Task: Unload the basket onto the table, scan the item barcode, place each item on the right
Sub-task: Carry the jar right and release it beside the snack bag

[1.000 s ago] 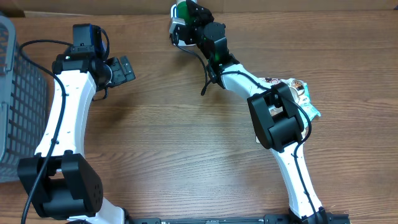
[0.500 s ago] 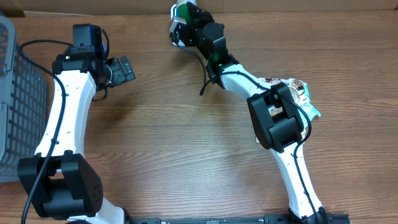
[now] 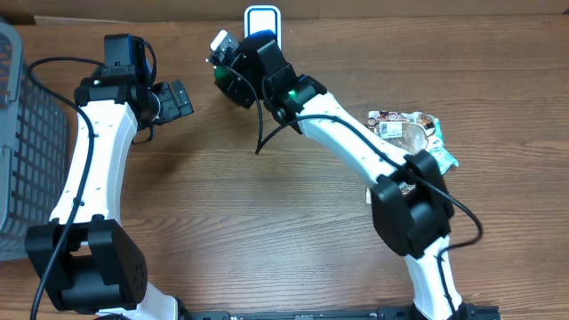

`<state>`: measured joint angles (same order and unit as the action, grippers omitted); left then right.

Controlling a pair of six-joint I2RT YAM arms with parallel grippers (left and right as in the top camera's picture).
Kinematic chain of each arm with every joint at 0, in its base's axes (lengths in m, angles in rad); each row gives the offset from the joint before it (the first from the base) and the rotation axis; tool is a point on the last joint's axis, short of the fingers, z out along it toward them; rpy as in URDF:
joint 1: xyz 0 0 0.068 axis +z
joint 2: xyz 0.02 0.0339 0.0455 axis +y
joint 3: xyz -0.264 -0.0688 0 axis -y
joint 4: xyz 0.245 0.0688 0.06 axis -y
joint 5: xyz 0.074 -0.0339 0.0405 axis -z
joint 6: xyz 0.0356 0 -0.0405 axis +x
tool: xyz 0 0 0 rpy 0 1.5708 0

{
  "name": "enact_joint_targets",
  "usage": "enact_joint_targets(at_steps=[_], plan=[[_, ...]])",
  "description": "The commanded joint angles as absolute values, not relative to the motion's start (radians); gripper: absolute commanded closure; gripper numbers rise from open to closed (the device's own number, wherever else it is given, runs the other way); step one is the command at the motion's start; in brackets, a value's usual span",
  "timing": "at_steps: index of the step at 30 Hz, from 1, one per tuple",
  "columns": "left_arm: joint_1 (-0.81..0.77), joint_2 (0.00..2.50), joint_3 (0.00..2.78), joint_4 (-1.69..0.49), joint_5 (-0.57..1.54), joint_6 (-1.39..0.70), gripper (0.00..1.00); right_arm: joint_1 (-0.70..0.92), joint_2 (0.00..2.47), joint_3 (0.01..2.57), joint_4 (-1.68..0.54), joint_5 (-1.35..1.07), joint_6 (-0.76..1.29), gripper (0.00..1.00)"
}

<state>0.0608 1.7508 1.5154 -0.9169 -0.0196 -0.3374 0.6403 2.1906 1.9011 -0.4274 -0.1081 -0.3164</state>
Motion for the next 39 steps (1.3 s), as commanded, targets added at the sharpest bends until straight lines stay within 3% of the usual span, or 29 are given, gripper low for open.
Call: enact_joint_targets(at_steps=[1,4,7,16,19,20,21,25,33,39], plan=[[0.064,1.747,1.521,-0.915,-0.026,-0.340,0.00,0.603,2.143,1.918,-0.625,-0.220,-0.160,0.50],[0.064,1.747,1.521,-0.915,-0.026,-0.340,0.00,0.550,2.154,1.915,-0.943,-0.145,-0.187,0.54],[0.064,1.747,1.521,-0.915,-0.026,-0.340,0.00,0.472,2.154,1.900,-1.077,-0.116,-0.187,0.55],[0.065,1.747,1.521,-0.915,-0.026,-0.340,0.00,0.194,2.154,1.810,-1.110,-0.110,-0.096,0.53],[0.065,1.747,1.521,-0.915,-0.026,-0.340,0.00,0.154,2.154,1.792,-1.118,-0.149,-0.097,0.44],[0.064,1.747,1.521,-0.915,-0.026,-0.340,0.00,0.136,2.154,1.792,-1.129,-0.209,-0.098,0.16],[0.065,1.747,1.521,-0.915,-0.026,-0.340,0.00,0.128,2.152,1.793,-1.131,-0.247,-0.098,0.00],[0.065,1.747,1.521,-0.915,-0.026,-0.340,0.00,0.125,2.139,1.862,-1.201,-0.348,-0.126,0.00],[0.065,1.747,1.521,-0.915,-0.026,-0.340,0.00,0.173,1.921,2.229,-1.578,-0.421,-0.145,0.00],[0.066,1.747,1.521,-0.915,-0.026,-0.340,0.00,0.192,1.729,2.254,-1.629,-0.450,0.146,0.00]])
